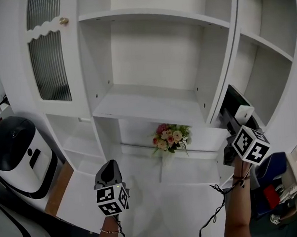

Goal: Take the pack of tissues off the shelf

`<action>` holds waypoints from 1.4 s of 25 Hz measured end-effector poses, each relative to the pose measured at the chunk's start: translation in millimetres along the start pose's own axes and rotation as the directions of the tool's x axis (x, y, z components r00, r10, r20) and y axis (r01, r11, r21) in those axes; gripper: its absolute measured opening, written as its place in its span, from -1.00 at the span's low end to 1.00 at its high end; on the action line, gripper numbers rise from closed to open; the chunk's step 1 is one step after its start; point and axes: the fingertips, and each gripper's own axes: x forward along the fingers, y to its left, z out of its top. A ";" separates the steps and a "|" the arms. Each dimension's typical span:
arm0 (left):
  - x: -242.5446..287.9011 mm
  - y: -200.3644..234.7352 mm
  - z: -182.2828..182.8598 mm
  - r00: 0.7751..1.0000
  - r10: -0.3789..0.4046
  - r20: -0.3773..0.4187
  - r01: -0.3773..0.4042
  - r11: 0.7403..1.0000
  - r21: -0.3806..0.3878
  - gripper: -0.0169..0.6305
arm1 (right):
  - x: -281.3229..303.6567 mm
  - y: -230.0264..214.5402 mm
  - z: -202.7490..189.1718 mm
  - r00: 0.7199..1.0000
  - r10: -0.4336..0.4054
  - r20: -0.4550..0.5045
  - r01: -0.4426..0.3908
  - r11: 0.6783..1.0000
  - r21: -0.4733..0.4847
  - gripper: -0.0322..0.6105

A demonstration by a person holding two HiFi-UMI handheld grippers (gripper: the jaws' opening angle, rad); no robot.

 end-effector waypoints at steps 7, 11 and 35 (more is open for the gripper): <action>0.5 3.0 -0.8 1.000 0.005 -0.002 -0.005 1.000 -0.001 -0.89 | 2.0 -3.0 -1.7 1.000 -0.022 -0.004 0.022 1.000 -0.006 0.32; 2.4 1.9 -0.2 1.000 0.001 0.000 -0.001 1.000 -0.004 -0.89 | 2.3 -3.8 -1.2 0.999 -0.034 -0.007 0.034 0.999 -0.011 0.30; 5.0 -14.8 5.9 0.994 -0.112 0.013 0.112 0.993 -0.025 -0.89 | -45.2 -1.1 22.5 0.988 -0.138 0.068 0.143 0.986 -0.080 0.15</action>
